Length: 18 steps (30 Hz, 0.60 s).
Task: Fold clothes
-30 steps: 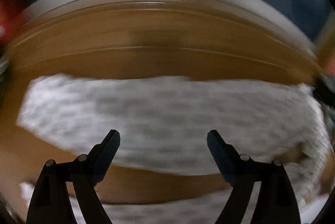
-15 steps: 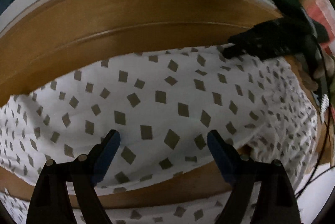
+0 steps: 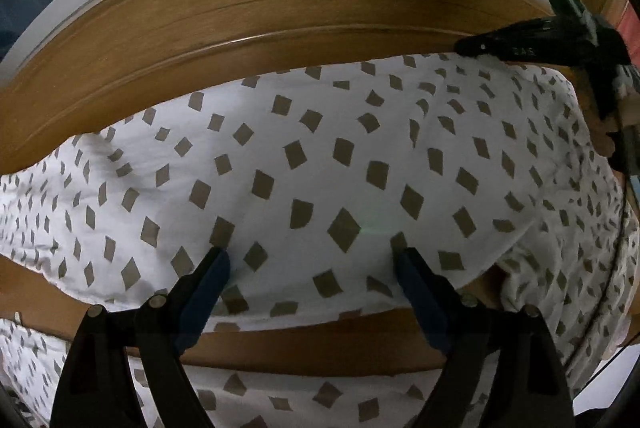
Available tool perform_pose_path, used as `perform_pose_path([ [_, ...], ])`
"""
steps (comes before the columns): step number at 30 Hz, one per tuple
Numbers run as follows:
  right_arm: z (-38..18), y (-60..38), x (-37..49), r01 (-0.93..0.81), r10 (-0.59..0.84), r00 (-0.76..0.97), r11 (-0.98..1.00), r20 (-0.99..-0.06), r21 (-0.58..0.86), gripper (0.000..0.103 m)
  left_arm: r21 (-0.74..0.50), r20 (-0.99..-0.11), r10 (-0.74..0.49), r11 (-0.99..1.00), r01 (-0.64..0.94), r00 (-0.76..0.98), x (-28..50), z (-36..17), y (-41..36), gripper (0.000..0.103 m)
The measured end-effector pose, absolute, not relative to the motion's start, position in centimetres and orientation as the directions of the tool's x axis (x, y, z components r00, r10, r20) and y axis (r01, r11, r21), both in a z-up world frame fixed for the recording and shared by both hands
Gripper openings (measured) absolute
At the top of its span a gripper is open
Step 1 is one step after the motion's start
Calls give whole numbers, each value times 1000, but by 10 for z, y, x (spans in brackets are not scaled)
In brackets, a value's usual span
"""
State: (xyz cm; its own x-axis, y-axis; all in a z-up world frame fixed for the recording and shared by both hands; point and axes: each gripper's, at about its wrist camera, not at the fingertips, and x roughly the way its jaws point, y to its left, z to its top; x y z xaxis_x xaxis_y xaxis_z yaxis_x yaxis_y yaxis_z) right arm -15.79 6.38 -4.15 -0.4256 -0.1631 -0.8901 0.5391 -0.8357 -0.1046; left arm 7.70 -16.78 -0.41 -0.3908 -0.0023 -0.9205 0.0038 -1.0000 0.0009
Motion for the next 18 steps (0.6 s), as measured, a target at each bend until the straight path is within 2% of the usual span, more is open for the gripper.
perform_pose_path([
  [2, -38, 71, -159, 517, -162, -430, -851, -888, -95, 3, 0, -926, -2, -1000, 6, -377, 74, -1, -171, 86],
  [6, -4, 111, -137, 458, -270, -444, -888, -854, 42, 7, 12, -913, -27, -999, 40, -407, 42, 11, -181, 84],
  [8, 7, 134, -121, 425, -285, -455, -902, -844, 76, 21, 5, -910, -34, -998, 70, -414, 31, 15, -195, 84],
  [11, 9, 178, -98, 365, -280, -450, -924, -848, 111, 25, 30, -909, -73, -994, 109, -410, 9, 13, -218, 84],
  [13, -2, 193, -89, 330, -243, -438, -939, -865, 96, 25, 45, -915, -97, -989, 140, -392, -6, 6, -231, 84],
  [14, -11, 199, -86, 310, -215, -431, -948, -876, 80, 25, 41, -919, -98, -987, 155, -382, -14, 2, -237, 87],
  [18, -26, 231, -94, 137, -32, -472, -990, -881, -38, 24, 16, -916, -94, -980, 198, -391, -36, -1, -251, 88],
])
